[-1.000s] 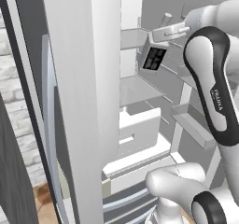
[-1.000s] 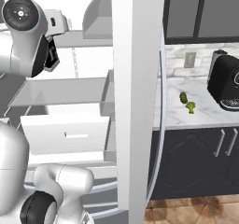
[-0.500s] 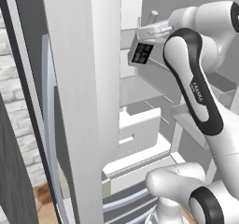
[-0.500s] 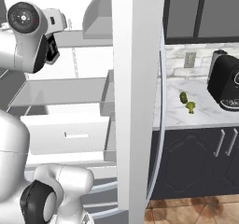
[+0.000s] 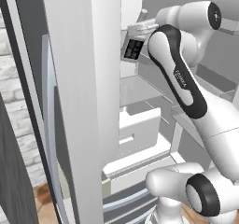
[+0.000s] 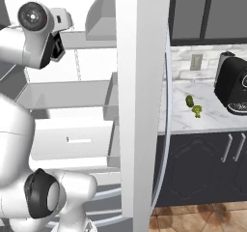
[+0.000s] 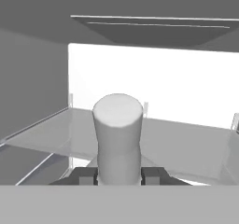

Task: Place the liquor on the top shelf of the fridge to keep it out of children's reach, and place the broccoli and cucumber on lower shelves for easy access.

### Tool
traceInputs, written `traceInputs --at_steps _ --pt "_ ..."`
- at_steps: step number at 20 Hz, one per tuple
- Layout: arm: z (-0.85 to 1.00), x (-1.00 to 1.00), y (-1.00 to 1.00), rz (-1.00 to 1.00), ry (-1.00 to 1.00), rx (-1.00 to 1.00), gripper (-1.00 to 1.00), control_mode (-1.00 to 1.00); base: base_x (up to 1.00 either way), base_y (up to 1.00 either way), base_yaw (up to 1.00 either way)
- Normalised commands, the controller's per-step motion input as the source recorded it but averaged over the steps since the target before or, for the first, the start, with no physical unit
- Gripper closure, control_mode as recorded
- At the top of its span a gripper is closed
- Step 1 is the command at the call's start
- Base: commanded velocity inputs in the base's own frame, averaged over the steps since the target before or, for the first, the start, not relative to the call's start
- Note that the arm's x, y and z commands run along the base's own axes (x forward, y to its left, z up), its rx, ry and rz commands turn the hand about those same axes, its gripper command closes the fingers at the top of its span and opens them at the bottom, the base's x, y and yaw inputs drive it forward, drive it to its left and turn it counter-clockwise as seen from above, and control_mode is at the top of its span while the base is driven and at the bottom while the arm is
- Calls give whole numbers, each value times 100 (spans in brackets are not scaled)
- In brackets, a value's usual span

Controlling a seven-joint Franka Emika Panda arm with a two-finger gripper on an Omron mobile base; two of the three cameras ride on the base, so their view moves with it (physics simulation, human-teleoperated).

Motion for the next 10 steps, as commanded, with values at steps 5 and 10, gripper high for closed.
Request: traceInputs --at_steps 5,10 --pt "5 45 14 -1 0 1 100 -100 0 0 0" --pt "10 43 13 -2 0 3 100 -100 0 0 0"
